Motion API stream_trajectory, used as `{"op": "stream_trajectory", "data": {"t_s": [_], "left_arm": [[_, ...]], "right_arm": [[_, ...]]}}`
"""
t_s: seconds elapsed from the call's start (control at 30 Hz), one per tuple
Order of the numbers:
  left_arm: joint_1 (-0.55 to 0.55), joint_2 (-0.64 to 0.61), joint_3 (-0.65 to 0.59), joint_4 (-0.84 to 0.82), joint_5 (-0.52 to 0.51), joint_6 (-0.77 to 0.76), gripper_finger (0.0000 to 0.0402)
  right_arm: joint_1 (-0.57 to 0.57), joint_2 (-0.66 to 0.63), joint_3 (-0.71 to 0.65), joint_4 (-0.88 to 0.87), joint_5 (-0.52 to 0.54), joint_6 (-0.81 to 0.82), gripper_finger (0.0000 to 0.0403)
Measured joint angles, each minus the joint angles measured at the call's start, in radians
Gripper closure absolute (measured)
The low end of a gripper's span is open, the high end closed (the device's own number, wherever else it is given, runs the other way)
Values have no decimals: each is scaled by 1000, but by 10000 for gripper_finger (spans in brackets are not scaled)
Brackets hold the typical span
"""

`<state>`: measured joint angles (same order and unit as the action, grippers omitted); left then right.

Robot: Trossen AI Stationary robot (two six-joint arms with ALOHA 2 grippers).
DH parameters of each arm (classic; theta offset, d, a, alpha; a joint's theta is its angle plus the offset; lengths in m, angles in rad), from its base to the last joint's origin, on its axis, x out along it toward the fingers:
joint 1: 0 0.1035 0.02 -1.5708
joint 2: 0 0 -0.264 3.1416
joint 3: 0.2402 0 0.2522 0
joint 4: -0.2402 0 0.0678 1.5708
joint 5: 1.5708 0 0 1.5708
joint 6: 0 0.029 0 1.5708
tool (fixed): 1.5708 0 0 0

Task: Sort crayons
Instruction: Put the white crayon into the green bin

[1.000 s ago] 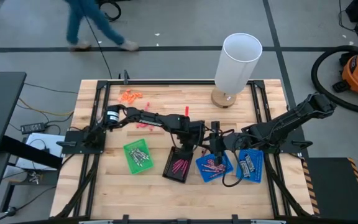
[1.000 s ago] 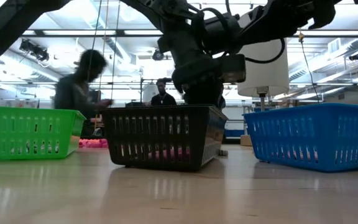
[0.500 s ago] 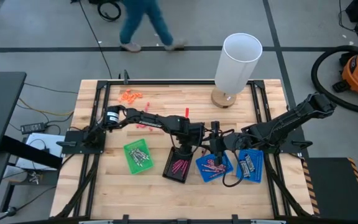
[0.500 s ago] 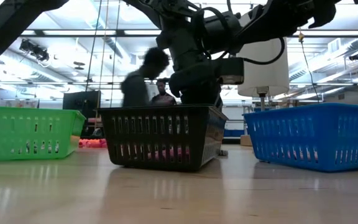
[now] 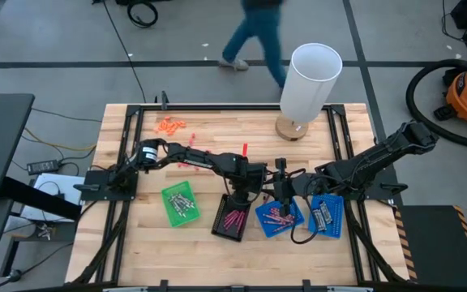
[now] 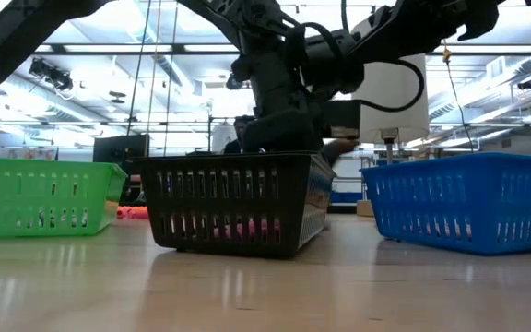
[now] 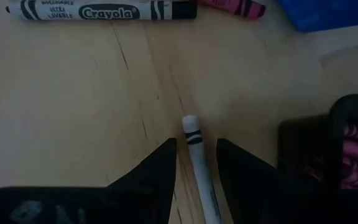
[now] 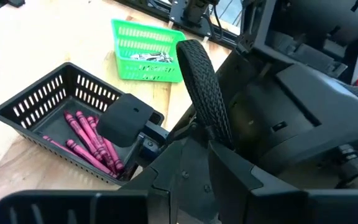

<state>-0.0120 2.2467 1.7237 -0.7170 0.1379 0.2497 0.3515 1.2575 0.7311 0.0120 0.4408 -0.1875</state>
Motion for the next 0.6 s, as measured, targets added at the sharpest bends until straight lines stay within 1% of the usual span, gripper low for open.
{"op": "stream_trajectory", "data": {"t_s": [0.1, 0.2, 0.5, 0.6], "left_arm": [[-1, 0, 0, 1, -10, 1, 277], [-1, 2, 0, 3, -24, 1, 287], [-8, 21, 0, 10, -70, -11, 364], [-8, 23, 0, 11, -75, -25, 383]], "right_arm": [[0, 0, 0, 0, 0, 0, 316], [0, 0, 0, 0, 0, 0, 316], [1, 0, 0, -2, -1, 1, 316], [2, 0, 0, -2, -1, 1, 316]]}}
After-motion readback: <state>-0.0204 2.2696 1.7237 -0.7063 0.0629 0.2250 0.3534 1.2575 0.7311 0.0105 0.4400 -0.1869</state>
